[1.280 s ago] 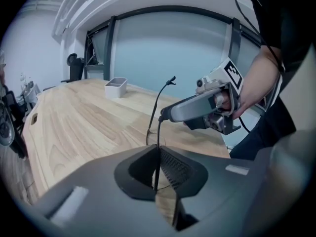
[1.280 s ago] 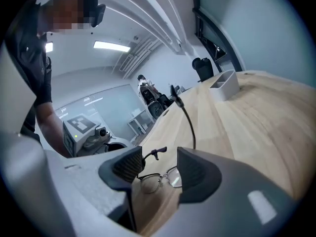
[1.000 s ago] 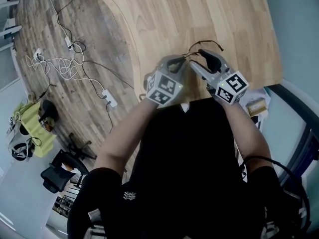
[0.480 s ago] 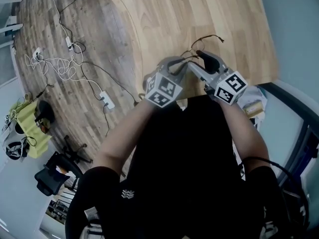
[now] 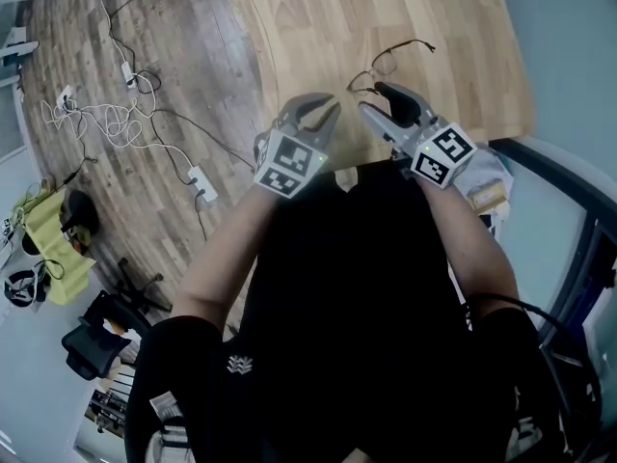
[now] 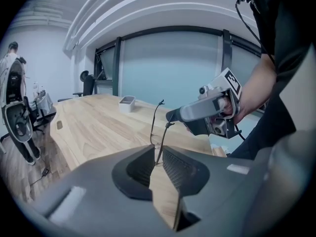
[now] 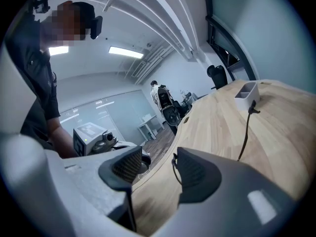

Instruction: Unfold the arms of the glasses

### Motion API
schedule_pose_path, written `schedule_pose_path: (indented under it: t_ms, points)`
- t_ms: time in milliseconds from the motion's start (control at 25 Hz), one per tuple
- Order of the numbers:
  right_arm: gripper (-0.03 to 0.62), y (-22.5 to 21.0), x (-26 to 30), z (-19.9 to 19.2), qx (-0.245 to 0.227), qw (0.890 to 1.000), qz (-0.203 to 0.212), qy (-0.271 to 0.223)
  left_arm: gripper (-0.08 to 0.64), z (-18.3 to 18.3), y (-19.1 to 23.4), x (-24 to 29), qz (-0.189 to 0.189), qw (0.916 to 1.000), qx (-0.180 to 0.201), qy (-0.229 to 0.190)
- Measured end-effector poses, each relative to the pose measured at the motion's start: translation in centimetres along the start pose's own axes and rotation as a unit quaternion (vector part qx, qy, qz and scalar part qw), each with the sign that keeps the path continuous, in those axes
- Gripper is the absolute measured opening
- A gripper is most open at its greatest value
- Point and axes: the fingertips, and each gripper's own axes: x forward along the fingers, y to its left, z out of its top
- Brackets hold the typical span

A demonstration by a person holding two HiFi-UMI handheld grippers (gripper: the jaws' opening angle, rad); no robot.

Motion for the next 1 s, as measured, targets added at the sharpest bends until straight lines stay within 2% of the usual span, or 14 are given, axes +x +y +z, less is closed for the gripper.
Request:
schedule_pose_path:
  t_ms: [320,560,720,880,1000]
  points:
    - [0.213,3.7,0.0,-1.4,-0.018,1.000,0.010,0.016,0.057,0.1,0.5,-3.7,0.016,0.9995,0.005,-0.026]
    - [0.213,5.4,0.1,-1.7,-0.027,0.999,0.013,0.021,0.055,0.5,1.6,-6.6,0.036,0.9977,-0.009,-0.056]
    - [0.213,4.7,-1.8,1.0,-0.056,0.998,-0.037,0.003,0.009,1.9,3.3,-9.6,0.066,0.9930,-0.045,-0.088]
    - [0.213,2.9,-4.6,4.4,-0.104,0.990,-0.091,-0.015,0.006,4.5,4.9,-11.8,0.107,0.9856,-0.048,-0.121]
    - [0.213,0.6,-6.3,5.4,-0.123,0.983,-0.137,-0.004,0.006,6.3,5.6,-12.7,0.130,0.9799,-0.051,-0.143]
